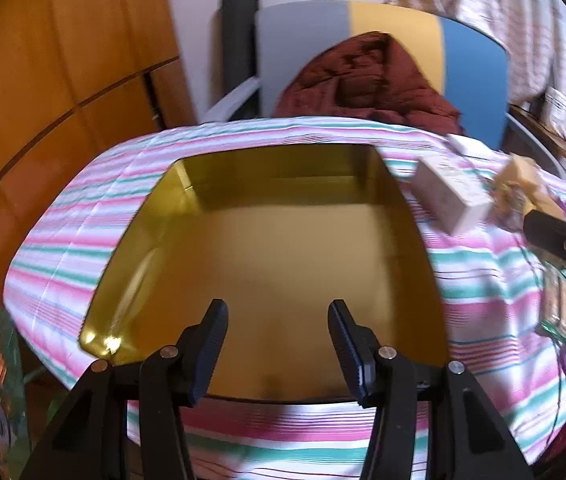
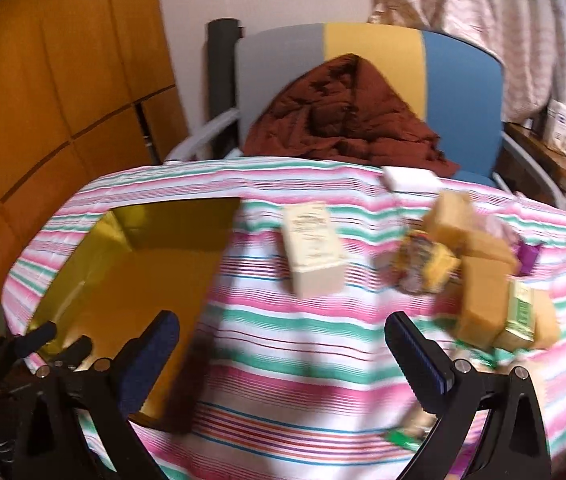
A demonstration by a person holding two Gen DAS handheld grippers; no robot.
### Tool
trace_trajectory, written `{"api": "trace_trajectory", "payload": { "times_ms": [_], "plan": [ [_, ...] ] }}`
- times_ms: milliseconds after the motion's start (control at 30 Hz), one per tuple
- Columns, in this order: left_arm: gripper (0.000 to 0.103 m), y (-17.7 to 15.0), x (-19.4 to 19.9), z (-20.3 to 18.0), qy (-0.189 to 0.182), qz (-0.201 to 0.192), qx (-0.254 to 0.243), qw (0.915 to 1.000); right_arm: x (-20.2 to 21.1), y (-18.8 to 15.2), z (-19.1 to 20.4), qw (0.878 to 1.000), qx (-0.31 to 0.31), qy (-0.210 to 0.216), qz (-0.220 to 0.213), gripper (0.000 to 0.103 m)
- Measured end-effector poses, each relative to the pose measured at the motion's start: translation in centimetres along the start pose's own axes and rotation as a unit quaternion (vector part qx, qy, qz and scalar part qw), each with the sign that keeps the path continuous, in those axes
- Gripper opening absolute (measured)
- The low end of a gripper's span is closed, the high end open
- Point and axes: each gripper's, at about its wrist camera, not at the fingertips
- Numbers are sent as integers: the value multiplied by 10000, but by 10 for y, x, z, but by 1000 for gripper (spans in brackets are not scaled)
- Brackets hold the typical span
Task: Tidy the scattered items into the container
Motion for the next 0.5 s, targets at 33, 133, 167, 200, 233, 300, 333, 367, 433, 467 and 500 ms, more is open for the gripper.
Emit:
{"api": "trace_trajectory", "payload": {
  "times_ms": [33,133,167,200,233,300,333,367,433,467,500],
  "plan": [
    [53,1,0,-6,-49,0,-72,10000,1,-1,-12,10000,-53,-81,13,103],
    [53,2,1,-29,-341,46,-316,9989,5,-3,-51,9988,-337,-347,117,103],
    [53,2,1,-34,-414,69,-348,9985,5,-4,-66,9977,-472,-442,201,103],
    [53,3,0,-41,-519,107,-404,9978,6,-6,-78,9966,-575,-528,273,103],
    [53,3,0,-50,-621,136,-480,9968,6,-8,-93,9949,-702,-633,358,103],
    [53,4,-2,-63,-737,169,-612,9953,5,-14,-121,9916,-895,-819,460,103],
    [53,4,-3,-71,-807,194,-691,9941,4,-18,-136,9889,-993,-960,538,103],
    [53,5,-5,-77,-871,227,-747,9931,1,-22,-150,9860,-1092,-1082,645,103],
    [53,6,-9,-89,-971,294,-851,9912,-5,-29,-171,9807,-1275,-1195,881,103],
    [53,6,-12,-95,-1015,335,-892,9903,-10,-32,-182,9770,-1390,-1248,1027,103],
    [53,7,-15,-102,-1082,393,-935,9889,-13,-35,-190,9743,-1471,-1281,1127,103]
  ]
}}
Point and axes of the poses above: each gripper's, at about its wrist camera, not at the fingertips, and x roughly against the way its jaws point, z to its left, y to its top, and after that the axes turned 12 degrees about -y, right-handed
